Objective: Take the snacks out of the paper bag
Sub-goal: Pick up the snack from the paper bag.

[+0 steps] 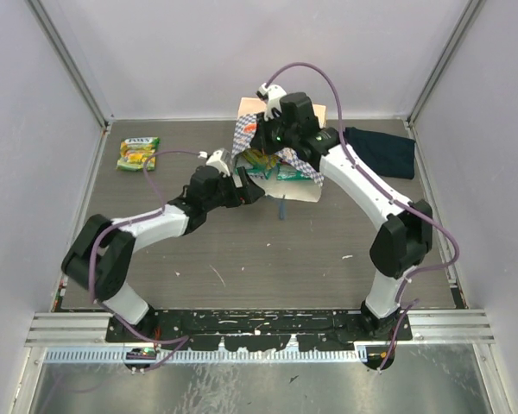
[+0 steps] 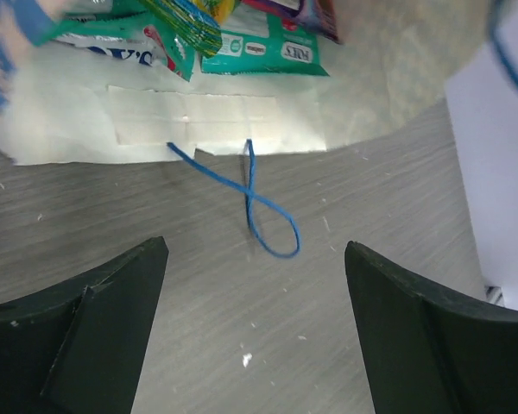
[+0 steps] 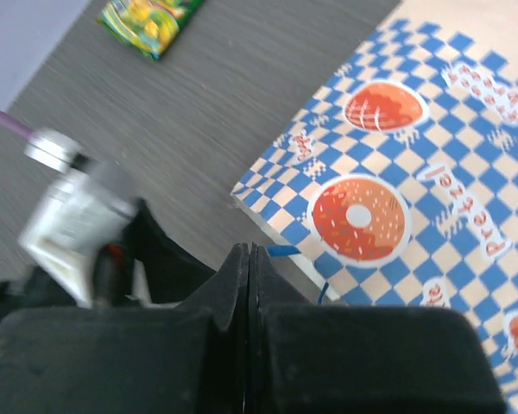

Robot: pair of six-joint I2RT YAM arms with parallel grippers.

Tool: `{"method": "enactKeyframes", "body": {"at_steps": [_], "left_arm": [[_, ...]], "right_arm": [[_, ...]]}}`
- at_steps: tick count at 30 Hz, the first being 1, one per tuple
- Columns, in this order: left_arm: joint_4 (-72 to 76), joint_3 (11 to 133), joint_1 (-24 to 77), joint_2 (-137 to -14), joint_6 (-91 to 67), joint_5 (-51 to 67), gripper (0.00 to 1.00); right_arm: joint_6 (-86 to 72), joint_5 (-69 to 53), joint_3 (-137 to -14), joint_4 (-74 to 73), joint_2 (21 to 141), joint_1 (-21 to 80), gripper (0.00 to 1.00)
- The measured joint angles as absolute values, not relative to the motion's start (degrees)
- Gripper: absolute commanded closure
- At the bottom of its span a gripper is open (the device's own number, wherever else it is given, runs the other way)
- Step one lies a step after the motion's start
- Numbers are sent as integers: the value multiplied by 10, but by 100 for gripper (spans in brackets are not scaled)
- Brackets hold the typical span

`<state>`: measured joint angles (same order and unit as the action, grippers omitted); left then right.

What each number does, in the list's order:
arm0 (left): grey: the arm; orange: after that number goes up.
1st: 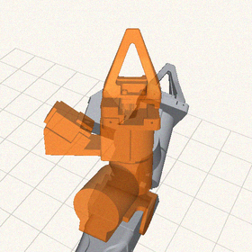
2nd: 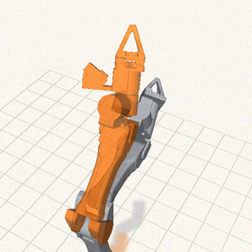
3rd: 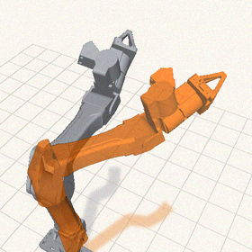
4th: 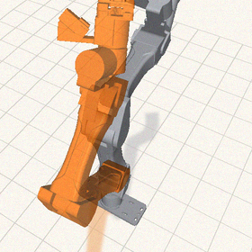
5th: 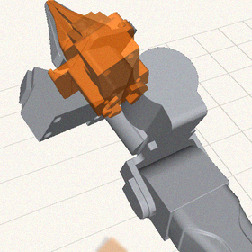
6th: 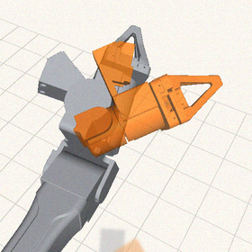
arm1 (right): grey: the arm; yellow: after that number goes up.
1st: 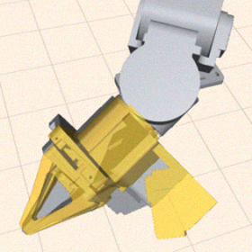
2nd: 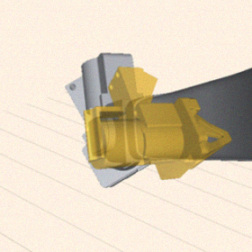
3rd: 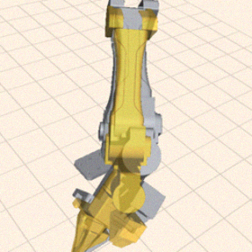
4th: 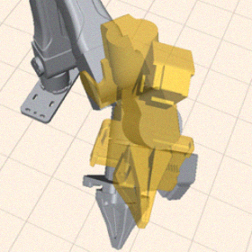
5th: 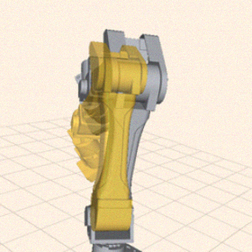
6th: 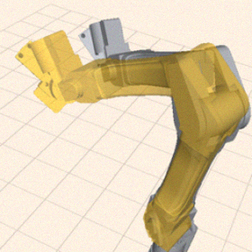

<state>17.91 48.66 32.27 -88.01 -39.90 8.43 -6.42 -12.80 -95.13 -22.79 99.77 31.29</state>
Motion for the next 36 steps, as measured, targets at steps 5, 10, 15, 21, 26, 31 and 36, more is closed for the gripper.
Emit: {"method": "enactKeyframes", "body": {"at_steps": [5, 10, 15, 21, 26, 31, 36], "left_arm": [[205, 550, 315, -1000, -415, 90, 28], [263, 640, 271, -1115, -472, 133, 26], [302, 667, 245, -1163, -520, 128, 24], [305, 691, 244, -1182, -573, 68, 24], [329, 699, 255, -1206, -606, 23, 30], [328, 717, 276, -1225, -617, -30, 35], [334, 726, 289, -1227, -616, -73, 43]], "right_arm": [[-81, -144, -1051, -243, 1079, 327, 99], [-93, -139, -1074, -254, 1129, 335, 99], [-124, -116, -1026, -204, 1115, 336, 99], [-154, -100, -981, -154, 1098, 335, 99], [-161, -88, -943, -126, 1063, 335, 99], [-160, -70, -922, -105, 1031, 334, 99], [-154, -62, -897, -88, 1011, 332, 99]]}}
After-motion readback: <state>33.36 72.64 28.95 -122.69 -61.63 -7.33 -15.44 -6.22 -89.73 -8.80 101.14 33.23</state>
